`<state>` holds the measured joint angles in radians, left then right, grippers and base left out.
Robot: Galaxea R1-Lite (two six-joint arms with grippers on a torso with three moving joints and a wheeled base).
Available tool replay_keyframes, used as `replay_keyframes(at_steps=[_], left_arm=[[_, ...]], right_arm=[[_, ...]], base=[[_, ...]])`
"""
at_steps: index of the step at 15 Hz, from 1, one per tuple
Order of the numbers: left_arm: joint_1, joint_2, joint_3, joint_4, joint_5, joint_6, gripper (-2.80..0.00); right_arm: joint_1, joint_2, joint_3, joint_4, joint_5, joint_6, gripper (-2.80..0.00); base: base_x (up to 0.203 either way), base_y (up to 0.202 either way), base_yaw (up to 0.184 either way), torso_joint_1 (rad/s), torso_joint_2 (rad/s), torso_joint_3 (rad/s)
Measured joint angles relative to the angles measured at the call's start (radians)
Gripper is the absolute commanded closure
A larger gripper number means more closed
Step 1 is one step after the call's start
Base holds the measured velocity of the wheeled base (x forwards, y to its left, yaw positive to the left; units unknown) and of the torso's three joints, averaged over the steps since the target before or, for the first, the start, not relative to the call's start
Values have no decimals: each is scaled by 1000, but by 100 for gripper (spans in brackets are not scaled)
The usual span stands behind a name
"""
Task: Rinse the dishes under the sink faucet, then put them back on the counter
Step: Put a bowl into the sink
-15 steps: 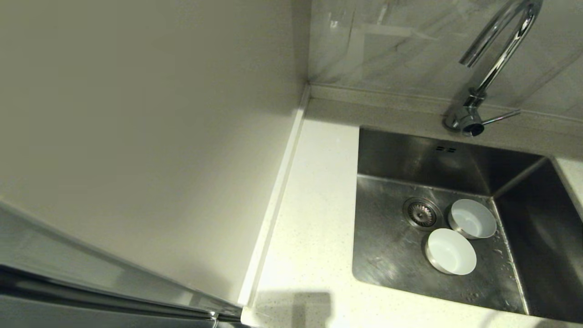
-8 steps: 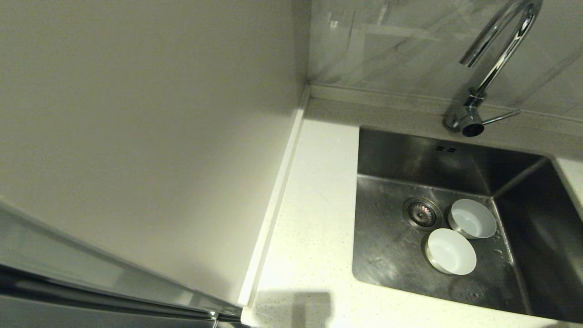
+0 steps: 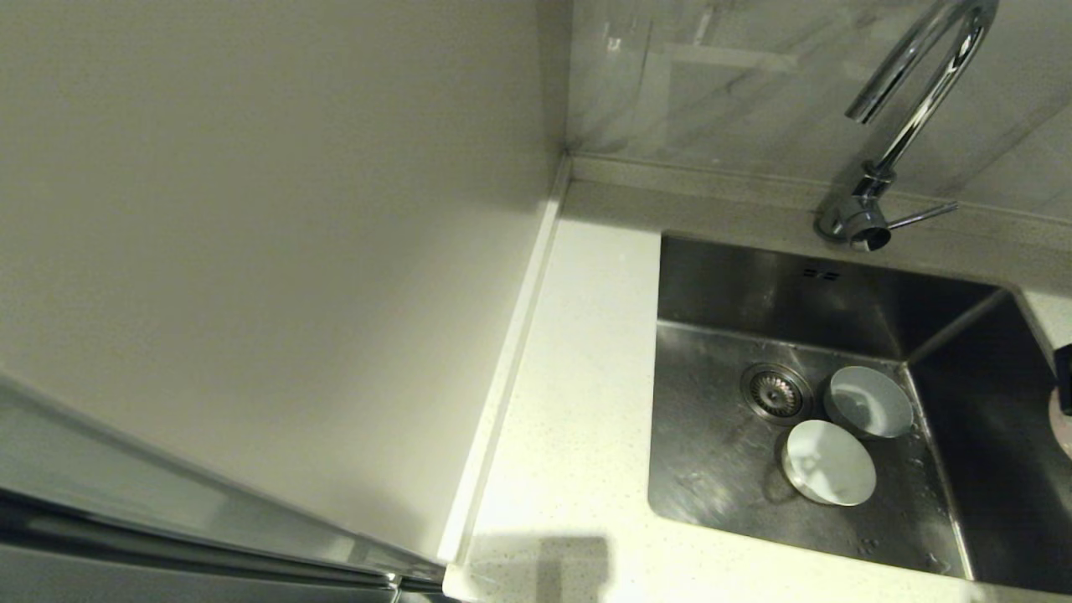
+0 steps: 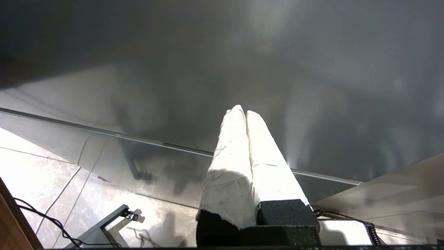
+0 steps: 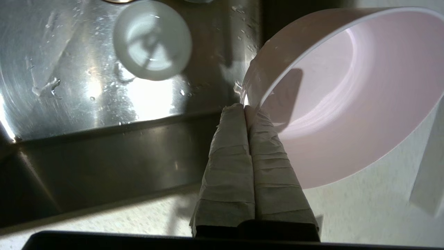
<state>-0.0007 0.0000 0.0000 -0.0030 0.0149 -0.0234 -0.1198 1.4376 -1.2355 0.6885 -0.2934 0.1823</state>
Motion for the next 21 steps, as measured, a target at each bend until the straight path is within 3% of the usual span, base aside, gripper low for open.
replay_keyframes(at_steps=[4, 15, 21], left_arm=[[0, 0, 0, 1, 0, 0, 0], [0, 0, 0, 0, 0, 0, 0], [0, 0, 0, 0, 0, 1, 0]], right_arm=[[110, 157, 19, -183, -134, 41, 0], [174, 471, 167, -536, -145, 91, 0], [166, 616, 183, -618, -160, 129, 0]], base=[[0, 0, 0, 0, 0, 0], [0, 0, 0, 0, 0, 0], [0, 0, 0, 0, 0, 0]])
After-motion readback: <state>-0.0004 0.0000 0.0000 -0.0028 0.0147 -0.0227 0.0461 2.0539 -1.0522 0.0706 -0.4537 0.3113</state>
